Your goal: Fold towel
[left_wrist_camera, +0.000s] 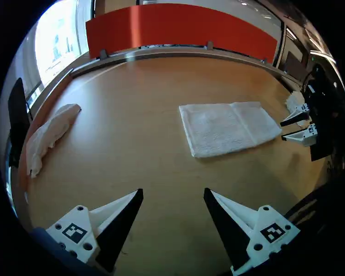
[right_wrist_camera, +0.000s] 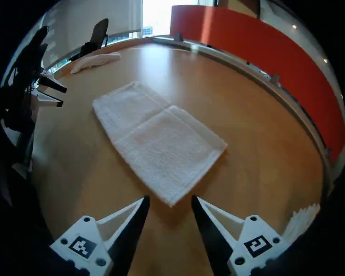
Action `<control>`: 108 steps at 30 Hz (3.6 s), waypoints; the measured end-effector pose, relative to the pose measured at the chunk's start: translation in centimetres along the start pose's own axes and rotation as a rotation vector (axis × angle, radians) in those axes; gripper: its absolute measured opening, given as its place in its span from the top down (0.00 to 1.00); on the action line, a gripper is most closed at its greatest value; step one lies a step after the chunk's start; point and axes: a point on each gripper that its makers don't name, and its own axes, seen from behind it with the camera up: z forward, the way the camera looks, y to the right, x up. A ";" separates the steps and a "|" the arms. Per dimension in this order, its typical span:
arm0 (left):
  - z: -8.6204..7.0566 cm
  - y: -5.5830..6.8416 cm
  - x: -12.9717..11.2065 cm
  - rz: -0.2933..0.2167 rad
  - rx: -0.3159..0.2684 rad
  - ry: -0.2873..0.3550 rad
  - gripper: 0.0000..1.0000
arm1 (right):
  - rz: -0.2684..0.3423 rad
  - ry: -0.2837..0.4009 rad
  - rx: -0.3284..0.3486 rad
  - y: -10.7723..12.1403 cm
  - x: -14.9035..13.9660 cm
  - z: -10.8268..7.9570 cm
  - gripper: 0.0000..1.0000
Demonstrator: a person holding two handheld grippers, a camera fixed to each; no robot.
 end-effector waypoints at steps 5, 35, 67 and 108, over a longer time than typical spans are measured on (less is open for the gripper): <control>-0.6 -0.2 -0.9 -0.018 0.006 -0.008 0.02 | -0.005 -0.011 0.015 0.0 -0.4 0.2 0.47; -2.5 0.5 -2.6 -0.060 0.012 -0.009 0.02 | -0.023 0.015 0.021 0.3 1.2 -0.8 0.96; -4.9 1.0 -3.4 -0.126 0.030 0.016 0.02 | -0.237 0.154 0.023 0.0 13.3 -3.2 0.96; -7.4 0.7 -6.0 -0.279 0.072 0.043 0.02 | -0.403 0.076 0.300 -11.9 17.4 6.2 0.43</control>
